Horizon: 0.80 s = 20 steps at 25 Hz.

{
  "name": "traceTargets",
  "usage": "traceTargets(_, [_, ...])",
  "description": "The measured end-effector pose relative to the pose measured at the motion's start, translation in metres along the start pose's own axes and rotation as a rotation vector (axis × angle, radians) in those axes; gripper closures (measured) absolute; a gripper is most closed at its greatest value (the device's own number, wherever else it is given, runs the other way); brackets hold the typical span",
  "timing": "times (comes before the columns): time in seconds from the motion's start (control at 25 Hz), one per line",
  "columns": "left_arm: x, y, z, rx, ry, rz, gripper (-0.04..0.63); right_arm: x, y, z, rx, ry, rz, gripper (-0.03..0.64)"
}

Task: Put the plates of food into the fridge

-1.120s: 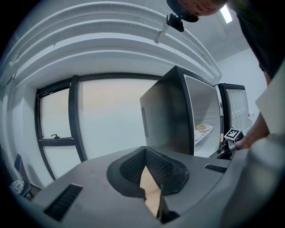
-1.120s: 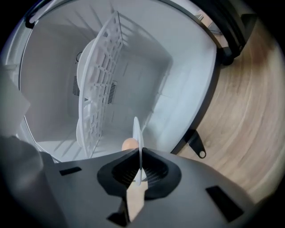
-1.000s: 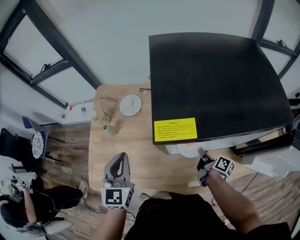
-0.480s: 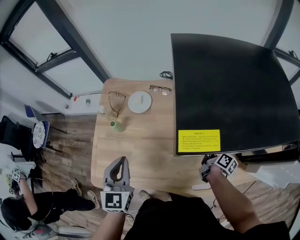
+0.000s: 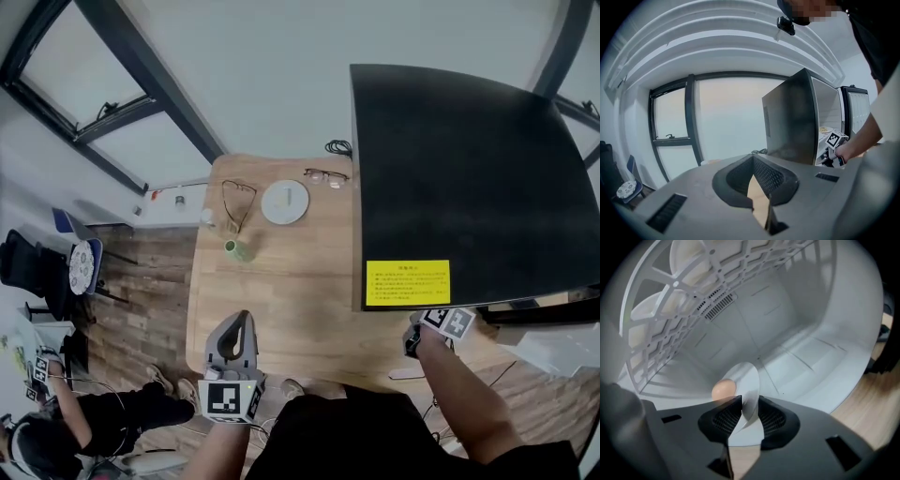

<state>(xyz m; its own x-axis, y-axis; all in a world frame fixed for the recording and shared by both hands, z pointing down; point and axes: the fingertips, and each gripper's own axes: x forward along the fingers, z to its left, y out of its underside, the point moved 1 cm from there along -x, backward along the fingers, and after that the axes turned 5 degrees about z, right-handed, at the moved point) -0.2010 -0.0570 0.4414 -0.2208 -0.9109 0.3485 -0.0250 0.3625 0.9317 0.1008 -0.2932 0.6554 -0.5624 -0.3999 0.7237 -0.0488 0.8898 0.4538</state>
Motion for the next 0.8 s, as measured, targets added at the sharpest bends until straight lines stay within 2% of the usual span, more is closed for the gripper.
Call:
traceTargets(0.16, [0.0,-0.004,0.001,0.017,0.005,0.003,0.592,-0.001,-0.003,0.002,-0.132,0.076,0.006,0.461])
traceTargets(0.32, [0.003,-0.009,-0.002,0.017,0.024,-0.006,0.592,-0.009,-0.008,-0.005,-0.149,0.105,-0.031,0.437])
traceTargets(0.64, [0.013,-0.021,-0.025,0.016,0.093,-0.043,0.592,-0.045,-0.003,-0.009,-0.169,0.079,-0.069,0.439])
traceTargets(0.8, [0.018,-0.024,-0.042,0.008,0.133,-0.066,0.592,-0.067,-0.001,-0.001,-0.253,0.027,-0.118,0.439])
